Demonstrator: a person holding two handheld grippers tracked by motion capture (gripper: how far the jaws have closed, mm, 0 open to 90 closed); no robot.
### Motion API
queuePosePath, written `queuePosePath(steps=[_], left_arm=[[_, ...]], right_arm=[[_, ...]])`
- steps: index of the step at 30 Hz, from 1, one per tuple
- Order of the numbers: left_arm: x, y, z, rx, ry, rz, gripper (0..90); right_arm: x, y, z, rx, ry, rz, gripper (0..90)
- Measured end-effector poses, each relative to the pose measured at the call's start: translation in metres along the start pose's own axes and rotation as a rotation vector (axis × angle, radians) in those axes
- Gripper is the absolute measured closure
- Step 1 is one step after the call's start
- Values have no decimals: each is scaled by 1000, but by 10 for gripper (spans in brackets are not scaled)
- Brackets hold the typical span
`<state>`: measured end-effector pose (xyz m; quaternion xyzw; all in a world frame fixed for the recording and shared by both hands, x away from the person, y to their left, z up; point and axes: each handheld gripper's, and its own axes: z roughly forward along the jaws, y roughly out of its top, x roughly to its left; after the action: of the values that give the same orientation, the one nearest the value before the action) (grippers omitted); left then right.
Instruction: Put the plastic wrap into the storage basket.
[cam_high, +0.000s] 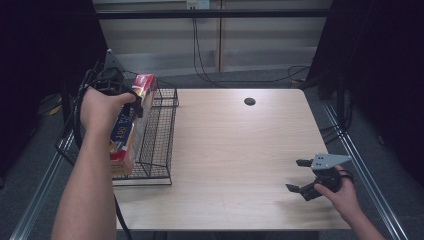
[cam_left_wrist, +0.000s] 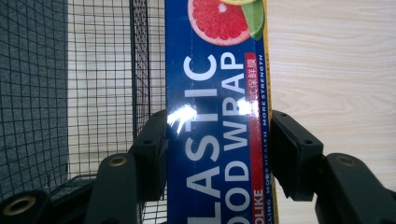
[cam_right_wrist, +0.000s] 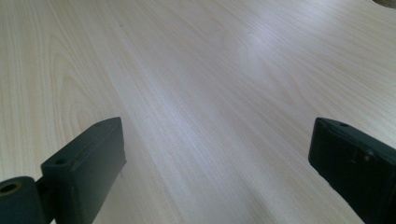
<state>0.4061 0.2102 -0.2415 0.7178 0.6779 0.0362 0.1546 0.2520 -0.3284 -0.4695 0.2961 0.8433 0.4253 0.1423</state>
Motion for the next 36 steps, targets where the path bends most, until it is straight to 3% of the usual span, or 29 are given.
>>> queuePosePath(steps=[7,19,20,28,33,34,35,36], left_arm=[[7,-1,-3,-10,7,-23,449],[17,-1,-6,-16,22,-24,448],[17,-2,-6,-20,14,-42,449],[27,-1,-8,-22,28,-42,449],[31,0,-8,-28,31,-64,449],[34,0,-9,-26,41,-44,449],[34,0,-8,-32,36,-63,449],[36,0,-9,-33,38,-54,448]], right_arm=[[0,0,0,0,0,0,35],[0,0,1,0,0,1,35],[1,1,1,-1,1,-1,35],[0,0,0,-1,-1,-1,35],[0,1,1,-1,-1,-2,35],[0,0,1,-2,0,-2,35],[0,0,0,-2,-1,-3,35],[0,0,0,-3,-3,-2,35]])
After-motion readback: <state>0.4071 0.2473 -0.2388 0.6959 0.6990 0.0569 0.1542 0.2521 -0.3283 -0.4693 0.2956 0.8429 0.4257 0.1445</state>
